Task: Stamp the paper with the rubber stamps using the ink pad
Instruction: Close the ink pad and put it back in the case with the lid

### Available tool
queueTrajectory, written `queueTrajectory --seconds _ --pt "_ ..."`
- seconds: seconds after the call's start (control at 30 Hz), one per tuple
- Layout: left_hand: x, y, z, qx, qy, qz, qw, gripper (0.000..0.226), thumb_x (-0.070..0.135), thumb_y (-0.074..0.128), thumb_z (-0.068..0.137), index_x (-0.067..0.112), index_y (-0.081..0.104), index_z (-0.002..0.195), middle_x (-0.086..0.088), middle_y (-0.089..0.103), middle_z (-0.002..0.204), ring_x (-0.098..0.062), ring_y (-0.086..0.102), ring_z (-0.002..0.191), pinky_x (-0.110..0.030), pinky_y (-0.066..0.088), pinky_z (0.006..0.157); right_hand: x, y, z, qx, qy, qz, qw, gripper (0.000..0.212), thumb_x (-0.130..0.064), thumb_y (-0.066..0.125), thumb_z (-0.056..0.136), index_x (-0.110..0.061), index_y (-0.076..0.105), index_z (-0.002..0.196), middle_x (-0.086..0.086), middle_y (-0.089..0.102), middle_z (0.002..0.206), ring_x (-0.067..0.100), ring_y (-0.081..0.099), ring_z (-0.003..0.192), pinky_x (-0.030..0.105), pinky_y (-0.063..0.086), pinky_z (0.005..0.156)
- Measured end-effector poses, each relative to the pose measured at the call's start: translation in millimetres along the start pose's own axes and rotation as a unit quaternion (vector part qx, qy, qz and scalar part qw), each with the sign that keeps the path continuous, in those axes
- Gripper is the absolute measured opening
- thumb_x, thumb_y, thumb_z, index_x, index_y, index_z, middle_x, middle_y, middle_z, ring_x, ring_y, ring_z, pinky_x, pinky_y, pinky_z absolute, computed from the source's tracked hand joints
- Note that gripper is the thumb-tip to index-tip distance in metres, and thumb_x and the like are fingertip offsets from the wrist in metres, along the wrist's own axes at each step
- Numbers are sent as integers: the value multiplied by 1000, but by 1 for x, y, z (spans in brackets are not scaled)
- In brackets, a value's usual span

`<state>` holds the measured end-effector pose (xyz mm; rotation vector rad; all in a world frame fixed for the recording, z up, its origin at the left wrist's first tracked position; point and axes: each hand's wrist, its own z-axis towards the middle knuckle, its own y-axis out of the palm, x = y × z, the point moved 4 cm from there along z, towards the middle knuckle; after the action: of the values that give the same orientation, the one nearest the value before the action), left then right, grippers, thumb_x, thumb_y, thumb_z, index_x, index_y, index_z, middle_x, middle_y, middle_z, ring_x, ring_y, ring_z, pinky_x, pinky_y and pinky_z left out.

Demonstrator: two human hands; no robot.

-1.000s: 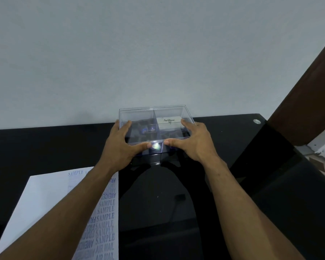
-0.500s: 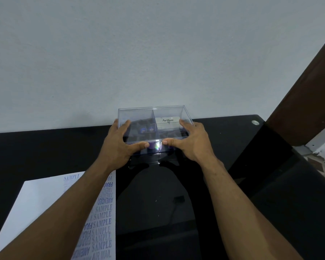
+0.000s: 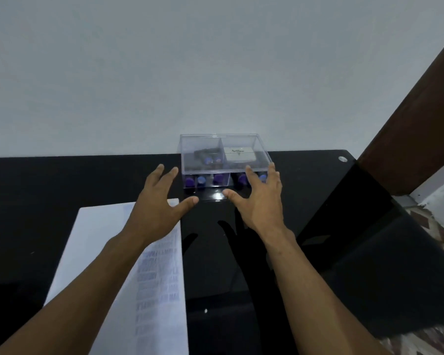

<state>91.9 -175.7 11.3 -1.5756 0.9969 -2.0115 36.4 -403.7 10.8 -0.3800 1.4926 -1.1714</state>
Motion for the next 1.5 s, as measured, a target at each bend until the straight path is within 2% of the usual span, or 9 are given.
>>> queueTrajectory --seconds 0.2,0.37,0.63,0.77,0.93,1.17,1.3,1.37,1.5 --pt "-45 -41 -103 -31 -63 80 994 86 68 53 83 31 28 156 4 22 166 -21 24 152 -47 26 119 -47 20 -109 -76 -20 14 997 82 -67 61 83 -34 31 152 -1 -2 165 23 -1 151 50 29 117" --pt "-91 -71 -176 -21 -95 114 989 68 53 63 92 25 43 150 -2 36 159 -22 31 146 -42 32 117 -81 42 -189 -129 -34 -1 991 81 -67 58 84 -31 32 151 4 9 163 25 9 148 46 31 116" --pt "-116 -90 -223 34 -149 142 978 55 40 69 90 13 58 137 -11 57 130 -30 47 122 -40 42 101 -105 52 -250 -96 -35 -60 993 70 -61 56 89 -28 37 147 6 34 142 23 33 127 36 37 108" --pt "-115 -90 -229 75 -208 77 972 31 28 73 87 5 62 105 -12 53 103 -29 52 94 -38 46 78 -106 52 -257 -59 23 -92 994 57 -54 61 89 -17 49 132 8 46 124 25 41 115 37 44 98" --pt "-110 -94 -219 71 -278 60 956 26 23 71 86 6 53 78 -10 60 82 -29 57 79 -38 48 67 -107 54 -247 -55 111 -66 990 51 -48 74 81 -12 57 114 12 51 118 28 47 110 42 47 95" --pt "-108 -93 -210 71 -319 34 944 14 11 64 82 3 52 84 -21 63 101 -39 60 92 -43 51 68 -102 53 -230 -95 182 -9 979 68 -46 87 66 -11 56 115 11 56 120 30 53 112 46 47 96" --pt "-101 -87 -213 61 -323 52 943 23 5 57 88 -1 55 110 -27 44 128 -44 48 112 -40 39 74 -102 54 -228 -103 188 -6 977 72 -43 88 66 -11 52 120 10 53 124 29 51 116 44 45 98" --pt "-100 -89 -212 71 -303 37 950 22 6 58 87 1 55 109 -24 51 123 -39 52 106 -39 43 73 -105 56 -230 -86 175 -4 981 71 -35 88 70 -11 46 121 11 51 126 30 49 117 43 45 97" --pt "-99 -92 -213 88 -265 -43 959 14 4 57 89 9 51 100 -6 61 95 -19 56 75 -32 44 57 -108 60 -233 -59 144 28 987 58 -19 83 74 -17 37 109 9 53 113 28 53 105 44 51 89"
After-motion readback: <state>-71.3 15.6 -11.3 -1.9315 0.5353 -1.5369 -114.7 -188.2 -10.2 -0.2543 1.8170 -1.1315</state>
